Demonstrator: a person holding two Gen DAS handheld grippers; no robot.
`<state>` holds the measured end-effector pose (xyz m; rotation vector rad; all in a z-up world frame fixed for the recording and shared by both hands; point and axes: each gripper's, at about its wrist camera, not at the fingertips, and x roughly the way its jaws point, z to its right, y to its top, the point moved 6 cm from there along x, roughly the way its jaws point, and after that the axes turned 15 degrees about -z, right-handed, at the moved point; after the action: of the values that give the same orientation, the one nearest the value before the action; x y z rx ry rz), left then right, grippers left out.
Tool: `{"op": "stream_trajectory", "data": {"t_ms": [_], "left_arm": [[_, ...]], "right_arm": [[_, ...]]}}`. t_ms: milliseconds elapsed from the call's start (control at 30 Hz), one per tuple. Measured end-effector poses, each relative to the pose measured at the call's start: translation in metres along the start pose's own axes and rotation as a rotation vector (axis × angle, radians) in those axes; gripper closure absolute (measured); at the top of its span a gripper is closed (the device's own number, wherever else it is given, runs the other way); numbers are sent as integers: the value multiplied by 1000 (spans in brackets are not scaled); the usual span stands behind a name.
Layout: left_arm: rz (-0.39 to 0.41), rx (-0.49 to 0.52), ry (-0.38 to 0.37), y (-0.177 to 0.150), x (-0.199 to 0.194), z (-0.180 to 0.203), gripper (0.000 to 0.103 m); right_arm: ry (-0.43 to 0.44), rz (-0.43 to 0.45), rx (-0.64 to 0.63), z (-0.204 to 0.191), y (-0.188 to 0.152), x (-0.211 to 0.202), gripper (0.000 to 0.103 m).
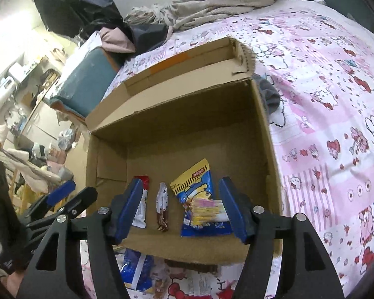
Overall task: Organize snacks
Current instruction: 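Lower both held snacks into the box and open both tools, then grasp the blue snack bag with the left tool while the right tool grasps the white-red bar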
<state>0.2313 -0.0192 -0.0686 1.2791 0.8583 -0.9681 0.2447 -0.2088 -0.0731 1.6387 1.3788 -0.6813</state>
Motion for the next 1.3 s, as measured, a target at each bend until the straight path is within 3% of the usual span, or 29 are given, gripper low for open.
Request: {"op": "stream_trajectory", "data": {"t_ms": [367,733,933,1033,1300], "left_arm": [[-10,-48,5,-37,-23,-18,22],[-52,-110,-25,-78,-36,-26,22],[-128,-216,-40,-95,-24,-50,31],[-166,-260,-46,-98,-15,-60,54],[-371,-174,-123,-124,39,-27,55]], "right_arm": [[8,32,46,10,-35,-30,36],[-16,-3,72,19,-78,-38,36],[-40,-26,110,39,-98,-43,36],[-58,-32,139,50,-101,-45,36],[-8,-72,245,65,-97,-33,36]]}}
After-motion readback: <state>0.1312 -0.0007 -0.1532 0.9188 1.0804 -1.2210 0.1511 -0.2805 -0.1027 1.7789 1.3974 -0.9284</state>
